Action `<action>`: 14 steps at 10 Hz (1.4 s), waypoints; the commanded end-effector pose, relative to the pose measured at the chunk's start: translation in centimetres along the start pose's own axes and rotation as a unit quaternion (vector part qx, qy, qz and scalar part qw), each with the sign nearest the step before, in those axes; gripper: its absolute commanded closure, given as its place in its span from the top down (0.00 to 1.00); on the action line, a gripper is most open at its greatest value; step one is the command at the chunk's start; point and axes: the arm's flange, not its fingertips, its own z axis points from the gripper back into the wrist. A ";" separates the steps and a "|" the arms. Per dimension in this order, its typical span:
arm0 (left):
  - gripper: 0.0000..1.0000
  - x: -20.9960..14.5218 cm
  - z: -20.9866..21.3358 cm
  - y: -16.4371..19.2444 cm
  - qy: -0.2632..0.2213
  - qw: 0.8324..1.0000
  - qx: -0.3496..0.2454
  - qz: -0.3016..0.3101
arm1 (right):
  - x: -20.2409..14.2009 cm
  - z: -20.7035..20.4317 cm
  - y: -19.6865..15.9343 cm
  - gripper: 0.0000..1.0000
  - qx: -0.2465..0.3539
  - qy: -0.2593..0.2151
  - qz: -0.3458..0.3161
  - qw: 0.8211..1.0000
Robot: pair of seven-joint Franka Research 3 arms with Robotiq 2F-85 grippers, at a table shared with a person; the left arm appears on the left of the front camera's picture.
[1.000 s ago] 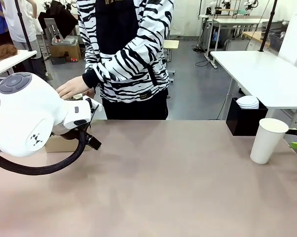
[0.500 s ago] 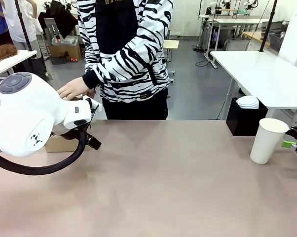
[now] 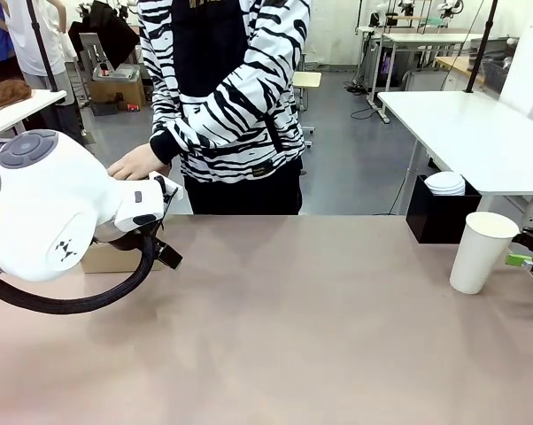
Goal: Pour a drink into a cup and package it in a carrier.
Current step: Pick up the 600 ml Paper Cup and place it in the middle top area of the table.
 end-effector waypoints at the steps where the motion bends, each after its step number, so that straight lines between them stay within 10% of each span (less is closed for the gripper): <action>1: 1.00 0.0 0.0 0.1 0.000 1.000 -0.001 0.002 | -0.6 -1.2 -0.5 1.00 -0.010 -0.007 -0.006 1.000; 14: 1.00 0.0 0.0 0.1 0.000 1.000 -0.001 0.002 | -2.9 -7.1 -0.5 1.00 0.032 -0.017 -0.004 0.999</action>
